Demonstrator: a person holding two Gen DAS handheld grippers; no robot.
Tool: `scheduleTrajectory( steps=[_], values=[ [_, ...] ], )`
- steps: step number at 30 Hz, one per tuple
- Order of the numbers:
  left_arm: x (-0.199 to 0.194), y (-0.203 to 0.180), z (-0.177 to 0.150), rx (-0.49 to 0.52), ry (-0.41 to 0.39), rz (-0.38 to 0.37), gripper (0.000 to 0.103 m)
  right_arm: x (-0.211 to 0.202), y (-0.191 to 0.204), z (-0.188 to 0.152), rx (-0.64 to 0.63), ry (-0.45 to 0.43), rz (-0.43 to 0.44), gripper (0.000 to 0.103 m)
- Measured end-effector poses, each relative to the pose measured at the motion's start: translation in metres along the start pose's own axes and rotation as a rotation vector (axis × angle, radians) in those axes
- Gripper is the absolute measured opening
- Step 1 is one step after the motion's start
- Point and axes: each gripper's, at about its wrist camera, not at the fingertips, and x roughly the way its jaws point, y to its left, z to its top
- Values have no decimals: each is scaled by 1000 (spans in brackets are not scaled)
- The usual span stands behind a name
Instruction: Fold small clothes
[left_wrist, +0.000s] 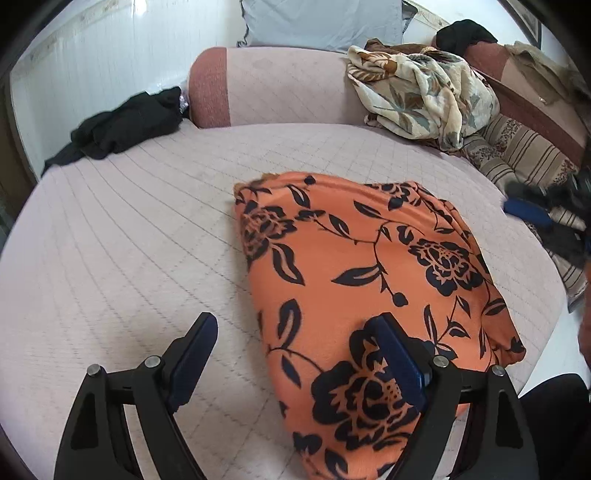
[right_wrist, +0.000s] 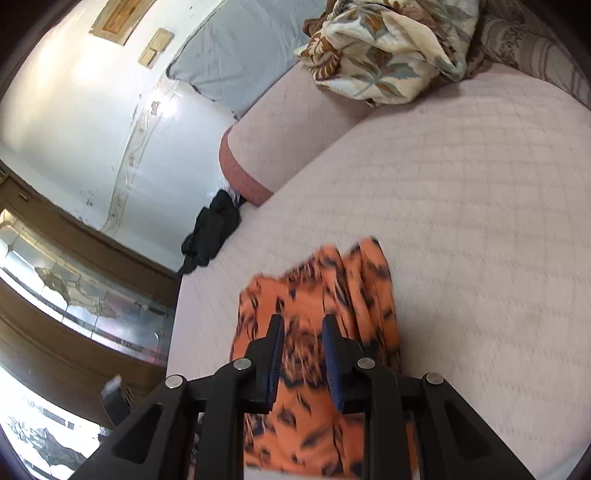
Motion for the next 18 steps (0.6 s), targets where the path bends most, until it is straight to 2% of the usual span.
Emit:
scheduleTrajectory(
  steps=[5, 11, 13, 15, 18],
  values=[
    [16, -6, -14, 35, 14, -23, 89, 44, 2, 20, 44, 45, 28, 24],
    [23, 5, -18, -28, 26, -62, 95, 112, 3, 27, 64, 139, 10, 24],
    [24, 4, -19, -23, 21, -60, 95, 135, 2, 28, 42, 158, -50, 25],
    [24, 0, -19, -4, 16, -40, 95, 162, -9, 27, 20, 185, -172, 23],
    [21, -2, -19, 9, 9, -26, 95, 168, -4, 28, -18, 180, -182, 23]
  ],
)
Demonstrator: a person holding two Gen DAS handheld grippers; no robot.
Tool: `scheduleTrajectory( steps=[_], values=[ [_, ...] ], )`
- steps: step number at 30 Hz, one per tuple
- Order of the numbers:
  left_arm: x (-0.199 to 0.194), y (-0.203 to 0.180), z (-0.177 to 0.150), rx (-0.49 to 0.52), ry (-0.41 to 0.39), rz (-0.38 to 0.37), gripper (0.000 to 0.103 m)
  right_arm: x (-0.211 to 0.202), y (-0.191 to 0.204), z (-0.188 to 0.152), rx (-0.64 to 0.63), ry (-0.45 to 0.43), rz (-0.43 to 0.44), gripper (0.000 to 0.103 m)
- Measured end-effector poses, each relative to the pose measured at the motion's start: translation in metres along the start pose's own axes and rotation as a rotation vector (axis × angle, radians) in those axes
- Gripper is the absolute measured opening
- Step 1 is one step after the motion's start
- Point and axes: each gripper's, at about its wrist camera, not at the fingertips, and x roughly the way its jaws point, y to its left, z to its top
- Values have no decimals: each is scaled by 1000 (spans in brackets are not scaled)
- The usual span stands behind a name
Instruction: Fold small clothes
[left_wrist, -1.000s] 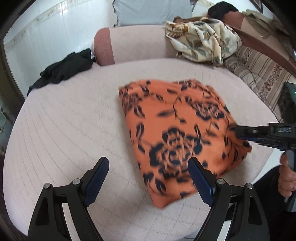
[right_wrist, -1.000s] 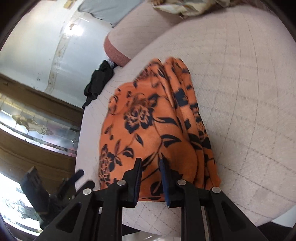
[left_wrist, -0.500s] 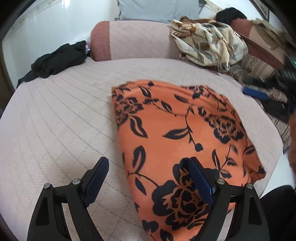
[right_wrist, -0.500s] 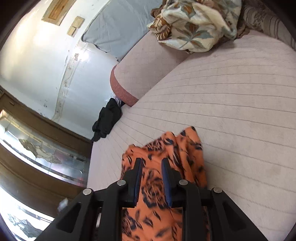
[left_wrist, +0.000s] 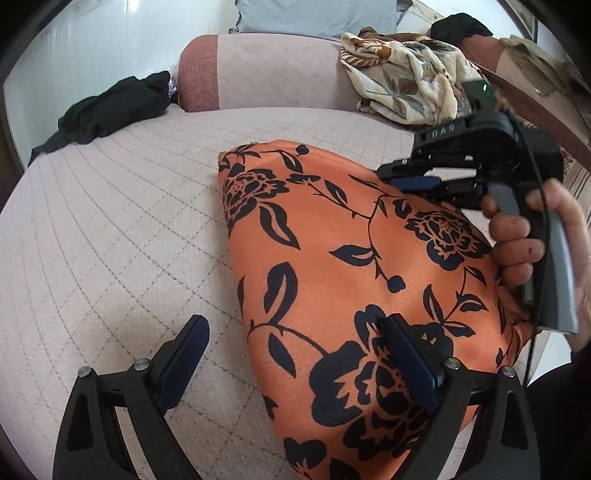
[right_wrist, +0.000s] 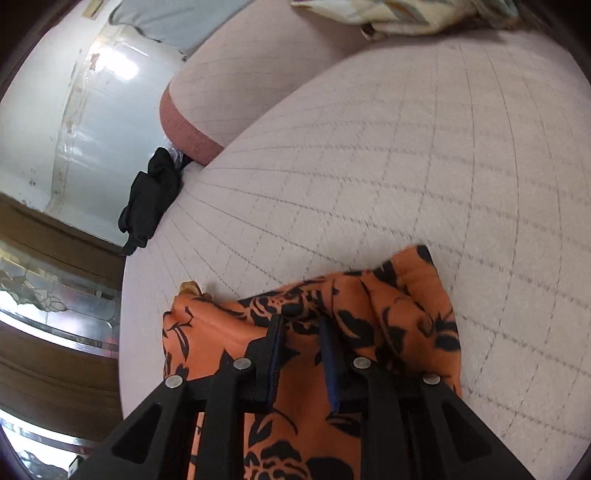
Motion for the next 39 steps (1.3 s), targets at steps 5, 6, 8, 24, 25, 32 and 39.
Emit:
scheduleTrajectory(
  steps=[5, 6, 8, 24, 25, 32, 39],
  values=[
    [-4, -1, -1, 5, -3, 10, 95, -17, 35, -6, -119, -49, 35, 24],
    [-4, -3, -2, 14, -8, 18, 95, -17, 43, -7, -141, -48, 57, 24],
    [-4, -5, -2, 21, -11, 26, 95, -15, 63, -10, -198, -45, 104, 24],
    [-11, -8, -1, 48, -18, 50, 95, 11, 75, -28, -249, 96, 46, 23],
    [-11, -8, -1, 54, -22, 55, 95, 1, 71, -33, -248, 85, 51, 23],
    [-14, -12, -5, 66, -44, 75, 96, -54, 41, -62, -194, 12, -5, 23],
    [-16, -11, -10, 64, -47, 80, 96, -73, -3, -110, -110, 19, 43, 24]
  ],
)
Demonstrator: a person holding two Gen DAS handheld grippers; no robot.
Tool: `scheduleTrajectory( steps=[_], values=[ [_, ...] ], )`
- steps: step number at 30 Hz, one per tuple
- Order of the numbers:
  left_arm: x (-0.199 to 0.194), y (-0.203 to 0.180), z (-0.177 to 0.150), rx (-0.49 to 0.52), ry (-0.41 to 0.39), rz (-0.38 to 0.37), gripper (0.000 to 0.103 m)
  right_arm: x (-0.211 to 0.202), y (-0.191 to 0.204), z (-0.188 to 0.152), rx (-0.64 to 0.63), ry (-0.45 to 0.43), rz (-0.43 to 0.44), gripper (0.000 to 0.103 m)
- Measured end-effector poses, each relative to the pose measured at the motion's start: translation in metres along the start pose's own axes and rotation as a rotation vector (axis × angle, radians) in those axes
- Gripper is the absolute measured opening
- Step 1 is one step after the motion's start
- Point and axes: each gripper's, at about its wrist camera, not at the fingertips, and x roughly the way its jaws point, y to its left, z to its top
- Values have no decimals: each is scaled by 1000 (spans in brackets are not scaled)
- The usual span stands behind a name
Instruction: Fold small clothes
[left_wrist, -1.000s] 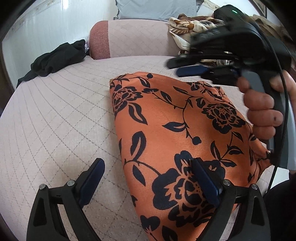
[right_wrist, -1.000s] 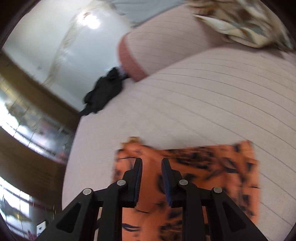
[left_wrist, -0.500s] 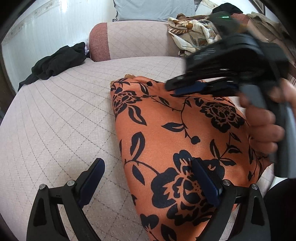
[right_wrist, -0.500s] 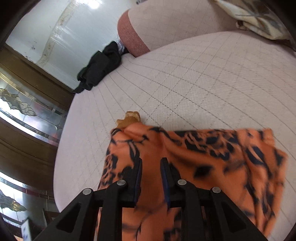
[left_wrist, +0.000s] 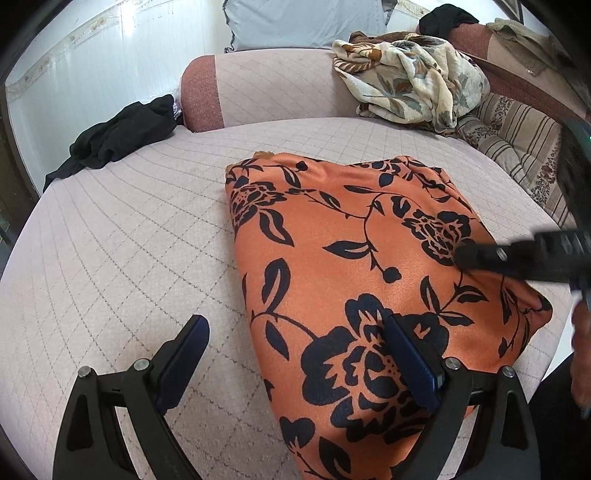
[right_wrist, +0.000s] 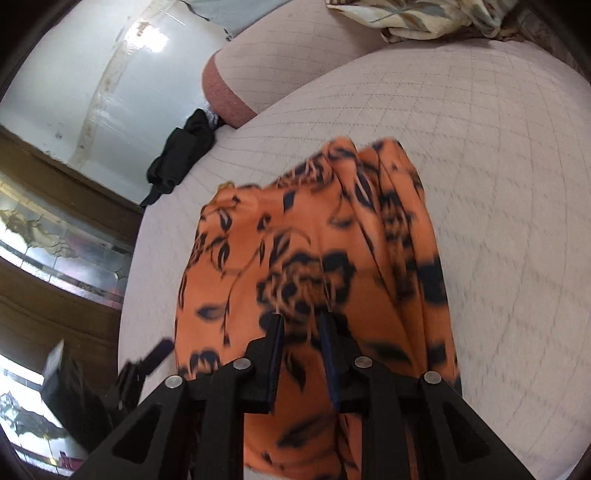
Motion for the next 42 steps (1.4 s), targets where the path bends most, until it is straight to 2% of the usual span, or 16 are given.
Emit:
scheduleTrajectory(
  steps=[6, 9, 16, 22, 25, 28, 32, 36, 42],
  values=[
    [-3, 12, -8, -27, 13, -34, 96, -18, -9, -40, 7, -84, 52, 24],
    [-8, 18, -16, -39, 15, -44, 96, -24, -13, -56, 27, -96, 60, 24],
    [-17, 32, -39, -93, 38, -65, 99, -27, -11, -85, 18, -97, -5, 24],
    [-36, 28, -43, -48, 1, -23, 99, -46, -17, -84, 72, -76, 21, 23],
    [-42, 28, -41, -49, -23, -1, 99, -66, -18, -83, 71, -129, 43, 24],
    [-42, 28, -38, -41, -30, 28, 99, -70, -22, -81, 76, -151, 17, 24],
    [-37, 28, -38, -37, -18, 31, 99, -49, -36, -80, 131, -87, -2, 24],
    [-35, 28, -37, -42, -9, 18, 99, -58, -22, -74, 69, -99, -49, 24],
    [-32, 27, -36, -57, 5, 4, 99, -67, -13, -59, 69, -149, -57, 24]
  ],
)
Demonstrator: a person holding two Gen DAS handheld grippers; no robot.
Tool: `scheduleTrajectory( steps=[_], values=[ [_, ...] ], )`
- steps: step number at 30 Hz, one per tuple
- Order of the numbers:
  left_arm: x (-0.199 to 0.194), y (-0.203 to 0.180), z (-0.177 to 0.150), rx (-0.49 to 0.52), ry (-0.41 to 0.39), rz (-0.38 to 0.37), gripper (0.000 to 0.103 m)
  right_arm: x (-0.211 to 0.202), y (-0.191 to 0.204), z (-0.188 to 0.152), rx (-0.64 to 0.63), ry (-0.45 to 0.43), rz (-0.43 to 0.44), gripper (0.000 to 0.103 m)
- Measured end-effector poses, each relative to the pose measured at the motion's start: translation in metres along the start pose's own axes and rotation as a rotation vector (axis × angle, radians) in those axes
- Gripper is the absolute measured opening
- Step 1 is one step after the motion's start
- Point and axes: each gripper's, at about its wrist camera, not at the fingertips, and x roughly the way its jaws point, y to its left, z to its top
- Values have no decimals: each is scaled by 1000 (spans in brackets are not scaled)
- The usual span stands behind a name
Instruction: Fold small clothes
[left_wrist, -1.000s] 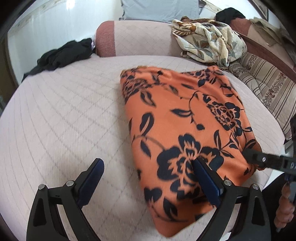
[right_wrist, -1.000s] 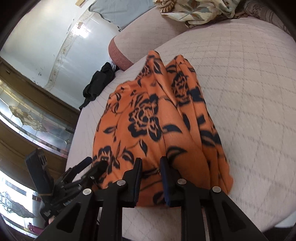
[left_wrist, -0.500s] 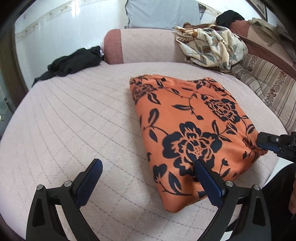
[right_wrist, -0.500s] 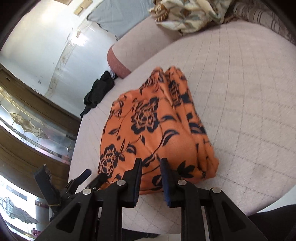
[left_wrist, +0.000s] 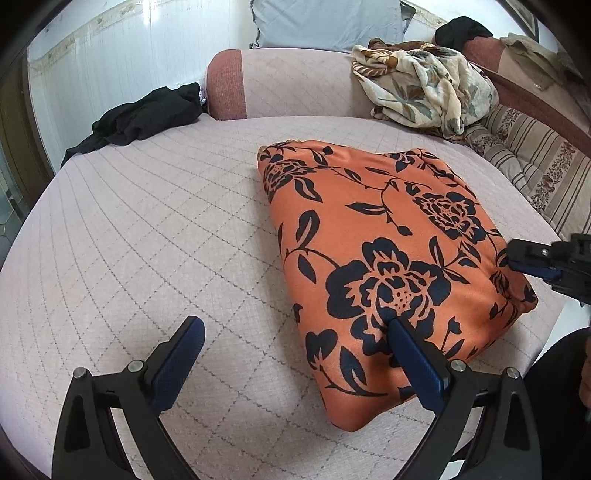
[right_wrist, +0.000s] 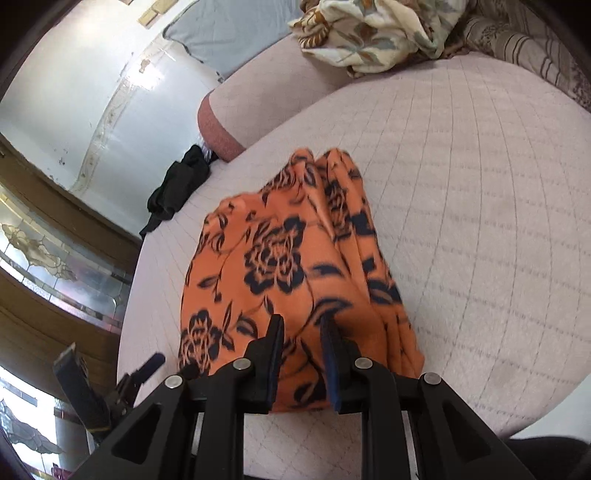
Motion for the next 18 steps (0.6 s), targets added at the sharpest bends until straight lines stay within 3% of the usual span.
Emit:
scheduleTrajectory(
  steps=[4, 10, 18],
  values=[
    [1, 0, 0, -7, 6, -2, 99, 17, -9, 3, 42, 39, -10, 24],
    [3, -1, 1, -20, 13, -5, 99, 20, 2, 10, -12, 55, -40, 24],
    [8, -2, 1, -30, 23, -13, 100, 36, 13, 50, -4, 14, -5, 25]
  ],
)
